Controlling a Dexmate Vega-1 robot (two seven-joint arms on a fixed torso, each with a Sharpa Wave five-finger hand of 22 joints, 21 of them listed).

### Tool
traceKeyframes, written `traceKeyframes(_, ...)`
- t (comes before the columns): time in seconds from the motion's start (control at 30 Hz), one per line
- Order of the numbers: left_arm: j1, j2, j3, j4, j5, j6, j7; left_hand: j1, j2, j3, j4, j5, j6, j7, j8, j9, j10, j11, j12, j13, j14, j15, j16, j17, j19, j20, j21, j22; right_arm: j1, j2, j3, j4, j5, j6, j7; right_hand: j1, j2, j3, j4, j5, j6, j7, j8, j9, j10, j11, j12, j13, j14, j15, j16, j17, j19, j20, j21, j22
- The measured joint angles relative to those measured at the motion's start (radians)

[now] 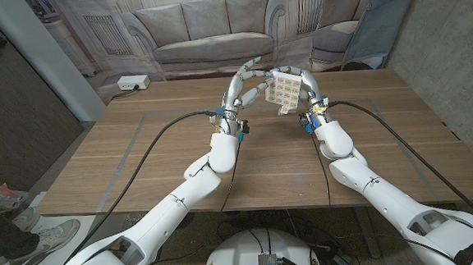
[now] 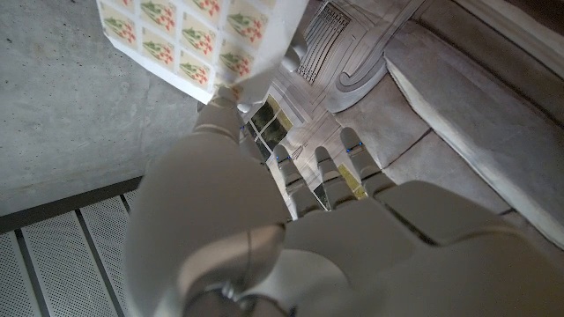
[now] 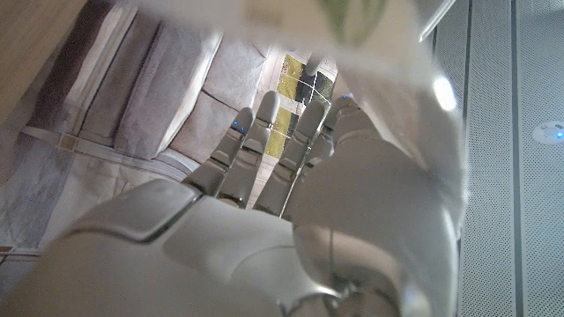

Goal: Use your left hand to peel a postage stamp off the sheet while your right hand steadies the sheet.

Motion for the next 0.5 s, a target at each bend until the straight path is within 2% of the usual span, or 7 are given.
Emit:
traceKeyframes(0.1,0.006,0.001,-0.002,-0.008,0.001,0.004,0.001,0.000,0.000,-0.003,0.003,0.000,-0.016,0.042,-0.013,-0.004,0.000,0.000,0.000,0.000,0.000,0.000,0.002,0.002,0.002,-0.002,0.000,0.001,-0.003,0.000,0.000,-0.005,0.000,0.002,0.000,0.000,0.000,0.000,0.000,0.000,0.000,0.000,0.000,0.000,0.000,0.000,0.000,0.000,0.000,0.000,0.000,0.000,0.000,0.000,0.000,0.000)
traceKeyframes(0.2,0.012,-0.001,-0.005,-0.011,0.004,0.004,0.012,0.000,0.001,-0.003,0.003,0.000,0.043,0.103,-0.001,-0.005,0.032,-0.002,0.005,0.000,0.013,0.001,0.010,0.003,0.013,-0.013,0.012,0.003,-0.007,0.000,0.000,-0.013,-0.002,0.004,-0.003,0.000,0.000,0.000,0.000,0.000,0.000,0.000,0.000,0.000,0.000,0.000,0.000,0.000,0.000,0.000,0.000,0.000,0.000,0.000,0.000,0.000)
traceKeyframes(0.33,0.017,-0.007,-0.008,-0.012,0.012,0.004,0.032,0.026,0.027,0.016,-0.004,-0.007,0.135,0.156,0.018,-0.008,0.082,-0.003,0.018,0.000,0.038,0.001,0.017,0.004,0.024,-0.023,0.023,0.003,-0.013,-0.001,0.003,-0.023,-0.009,0.006,-0.009,0.001,-0.001,-0.003,-0.003,0.000,0.001,0.000,0.000,0.000,0.000,0.000,0.000,0.000,0.004,0.004,0.000,0.000,0.000,0.000,0.000,0.000)
traceKeyframes(0.4,0.021,-0.010,-0.009,-0.013,0.021,0.004,0.048,0.032,0.038,0.023,-0.003,-0.015,0.159,0.173,0.020,-0.009,0.102,-0.002,0.022,0.000,0.048,0.001,0.021,0.007,0.037,-0.023,0.027,0.003,-0.017,-0.002,0.005,-0.029,-0.014,0.007,-0.014,0.001,-0.001,-0.005,-0.005,0.000,0.001,-0.001,0.000,0.000,0.005,0.005,0.000,0.000,0.004,0.004,0.000,0.000,0.000,0.000,0.000,0.000)
traceKeyframes(0.5,0.024,-0.014,-0.009,-0.014,0.033,0.004,0.063,0.042,0.048,0.029,-0.006,-0.015,0.160,0.174,0.025,-0.009,0.125,-0.004,0.027,0.001,0.059,0.002,0.025,0.008,0.045,-0.031,0.034,0.003,-0.021,-0.003,0.007,-0.034,-0.017,0.008,-0.019,0.001,-0.001,-0.006,-0.005,0.006,0.001,-0.001,0.000,0.000,0.005,0.005,0.000,0.000,0.004,0.004,0.000,0.000,0.000,0.000,0.000,0.000)
